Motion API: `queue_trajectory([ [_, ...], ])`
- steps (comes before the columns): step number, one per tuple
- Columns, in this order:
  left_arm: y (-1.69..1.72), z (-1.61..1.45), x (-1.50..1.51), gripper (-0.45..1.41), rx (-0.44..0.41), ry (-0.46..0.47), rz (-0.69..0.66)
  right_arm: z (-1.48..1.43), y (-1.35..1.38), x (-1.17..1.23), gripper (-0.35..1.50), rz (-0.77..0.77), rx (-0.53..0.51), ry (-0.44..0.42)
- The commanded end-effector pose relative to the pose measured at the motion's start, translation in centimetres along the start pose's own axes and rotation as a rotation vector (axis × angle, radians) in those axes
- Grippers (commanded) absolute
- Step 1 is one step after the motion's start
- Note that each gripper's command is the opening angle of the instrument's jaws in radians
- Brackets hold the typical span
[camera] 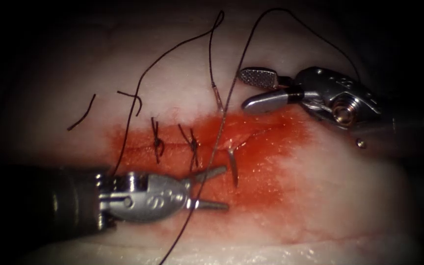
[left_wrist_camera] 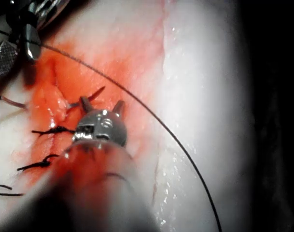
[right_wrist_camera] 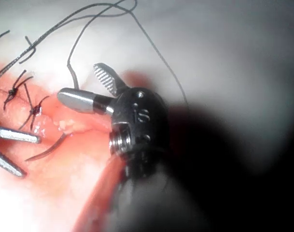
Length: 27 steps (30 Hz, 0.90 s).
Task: Wound Closure
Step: Pull needle the rest of the way through with left hand
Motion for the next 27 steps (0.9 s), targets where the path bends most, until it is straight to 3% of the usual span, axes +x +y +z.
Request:
queue_trajectory([
  [1, -0.02, 0.09, 0.00, 0.27, 0.012, 0.014, 0.001, -0.02, 0.00, -0.08, 0.46, 0.000, -0.019, 0.003],
  [4, -0.08, 0.14, 0.05, 0.27, 0.032, 0.038, 0.008, -0.12, -0.03, -0.11, 1.01, -0.002, -0.063, 0.016],
  [8, -0.18, 0.23, 0.03, 0.27, 0.055, 0.061, 0.008, -0.17, -0.10, -0.17, 1.30, -0.005, -0.141, 0.034],
  [15, -0.29, 0.32, -0.17, 0.25, 0.071, 0.086, 0.034, -0.16, -0.17, -0.26, 1.28, -0.004, -0.190, 0.026],
  [18, -0.26, 0.35, -0.26, 0.29, 0.072, 0.086, 0.034, -0.17, -0.17, -0.31, 1.01, -0.009, -0.153, 0.016],
  [22, -0.21, 0.36, -0.31, 0.29, 0.072, 0.086, 0.031, -0.16, -0.15, -0.34, 1.00, -0.014, -0.148, 0.016],
  [24, -0.19, 0.36, -0.31, 0.24, 0.072, 0.086, 0.026, -0.16, -0.13, -0.34, 0.98, -0.015, -0.149, 0.014],
  [27, -0.19, 0.34, -0.29, -0.02, 0.070, 0.088, 0.012, -0.16, -0.12, -0.34, 0.93, -0.016, -0.154, 0.021],
])
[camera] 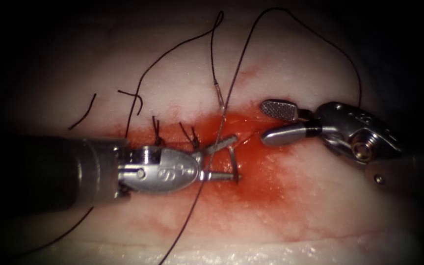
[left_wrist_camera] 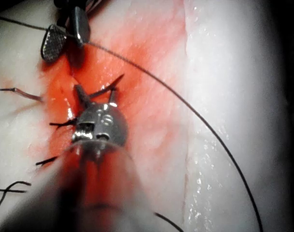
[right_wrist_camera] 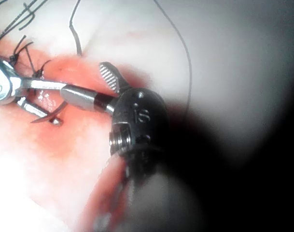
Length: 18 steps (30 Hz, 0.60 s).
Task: Wound Closure
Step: Pull needle the rest of the way through with left hand
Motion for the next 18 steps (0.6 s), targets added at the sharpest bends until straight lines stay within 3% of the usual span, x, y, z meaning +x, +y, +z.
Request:
queue_trajectory([
  [1, 0.01, 0.05, -0.01, -0.08, -0.002, 0.002, -0.002, 0.07, 0.01, -0.06, 0.91, 0.001, 0.002, 0.005],
  [4, 0.00, 0.03, 0.01, -0.45, 0.004, 0.012, -0.004, 0.07, 0.02, -0.05, 0.89, 0.001, 0.002, 0.008],
  [8, -0.02, -0.01, 0.01, -0.45, -0.023, 0.044, -0.092, 0.06, 0.01, -0.06, 0.83, 0.002, 0.006, 0.013],
  [11, -0.06, -0.07, 0.03, -0.45, -0.134, 0.118, -0.316, 0.04, 0.00, -0.07, 0.83, 0.001, 0.027, 0.009],
  [12, -0.06, -0.07, 0.03, -0.45, -0.134, 0.118, -0.316, 0.04, 0.00, -0.07, 0.83, 0.001, 0.027, 0.009],
  [15, -0.12, -0.13, 0.09, -0.45, -0.203, 0.144, -0.465, 0.04, 0.00, -0.07, 1.00, -0.005, 0.045, 0.004],
  [18, -0.19, -0.21, 0.21, -0.45, -0.285, 0.165, -0.624, 0.04, 0.00, -0.08, 1.03, -0.006, 0.055, 0.002],
])
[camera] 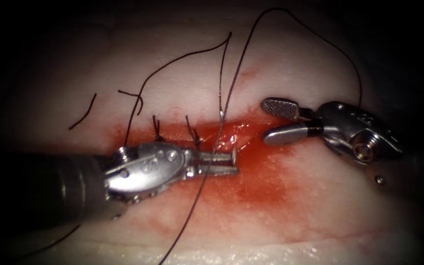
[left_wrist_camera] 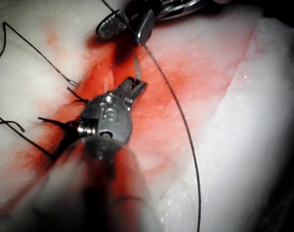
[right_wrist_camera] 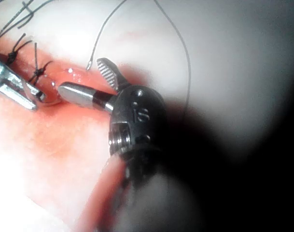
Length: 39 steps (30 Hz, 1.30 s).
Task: Wound Closure
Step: Pull needle the rest of the way through with left hand
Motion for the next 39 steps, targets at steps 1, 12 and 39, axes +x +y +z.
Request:
queue_trajectory([
  [1, -0.02, 0.07, -0.04, -0.45, 0.002, -0.001, -0.006, 0.07, 0.00, -0.07, 1.03, 0.000, 0.005, -0.002],
  [12, 0.15, -0.09, 0.26, -0.45, -0.196, 0.020, -0.337, 0.05, -0.02, -0.21, 0.88, -0.019, 0.028, -0.005],
  [39, 0.30, -0.32, 1.30, -0.45, 0.164, -0.109, 0.528, 0.03, -0.05, -0.24, 0.81, -0.032, 0.034, -0.006],
])
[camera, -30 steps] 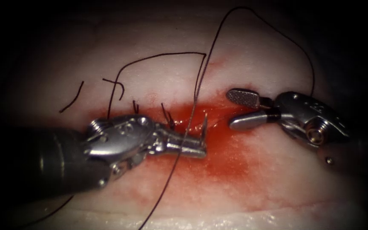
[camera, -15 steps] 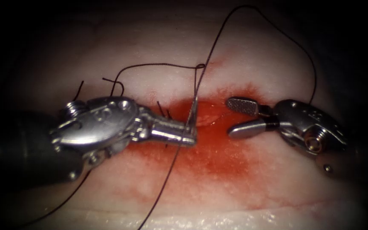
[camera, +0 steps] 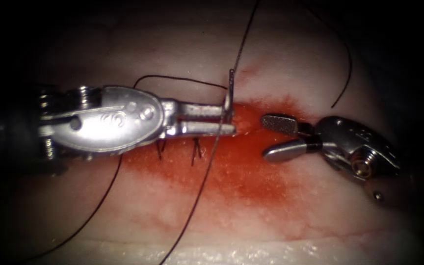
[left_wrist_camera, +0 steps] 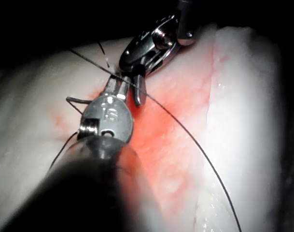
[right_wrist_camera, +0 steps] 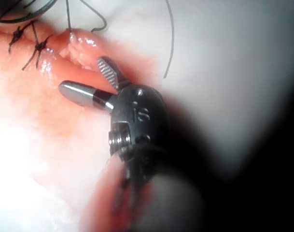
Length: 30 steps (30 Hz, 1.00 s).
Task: Wound Closure
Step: Pull needle the rest of the way through with left hand, then pass needle to right gripper
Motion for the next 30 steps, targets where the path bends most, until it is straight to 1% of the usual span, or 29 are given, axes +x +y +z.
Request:
queue_trajectory([
  [1, -0.03, 0.07, 0.00, -0.45, 0.011, -0.012, 0.021, 0.07, 0.01, -0.06, 0.81, 0.000, 0.002, 0.001],
  [5, -0.16, 0.03, 0.19, -0.45, 0.074, -0.051, 0.119, 0.07, 0.00, -0.07, 0.78, 0.000, 0.002, 0.001],
  [8, -0.23, 0.02, 0.27, -0.45, 0.091, -0.064, 0.141, 0.07, 0.00, -0.06, 0.78, 0.000, 0.002, 0.001],
  [10, -0.39, -0.03, 0.44, -0.45, 0.143, -0.073, 0.192, 0.07, 0.00, -0.07, 0.76, -0.006, 0.002, 0.001],
  [11, -0.39, -0.03, 0.44, -0.45, 0.143, -0.073, 0.192, 0.07, 0.00, -0.07, 0.76, -0.006, 0.002, 0.001],
  [18, -0.66, -0.10, 0.72, -0.45, 0.199, -0.093, 0.259, 0.06, 0.00, -0.04, 0.71, -0.009, 0.001, 0.000],
  [20, -0.67, -0.10, 0.72, -0.45, 0.222, -0.093, 0.284, 0.05, 0.01, -0.03, 0.68, -0.009, 0.002, -0.004],
  [21, -0.65, -0.10, 0.71, -0.45, 0.226, -0.087, 0.287, 0.05, 0.01, -0.03, 0.61, -0.009, 0.003, -0.004],
  [22, -0.58, -0.07, 0.64, -0.45, 0.226, -0.083, 0.299, 0.03, 0.01, -0.03, 0.49, -0.009, 0.008, -0.006],
  [24, -0.53, -0.05, 0.60, -0.45, 0.227, -0.084, 0.307, 0.02, 0.00, -0.03, 0.46, -0.014, 0.006, -0.006],
  [26, -0.25, 0.09, 0.29, -0.45, 0.229, -0.074, 0.361, -0.01, -0.04, 0.00, 0.41, 0.057, 0.001, -0.003],
  [27, -0.19, 0.12, 0.21, -0.45, 0.220, -0.072, 0.375, -0.01, -0.05, 0.01, 0.41, 0.078, 0.001, -0.004],
  [28, -0.06, 0.18, 0.04, -0.45, 0.208, -0.072, 0.379, -0.01, -0.10, 0.04, 0.36, 0.120, 0.001, -0.005],
  [30, 0.07, 0.25, -0.17, -0.45, 0.188, -0.079, 0.392, 0.00, -0.14, 0.08, 0.32, 0.168, 0.001, -0.005],
])
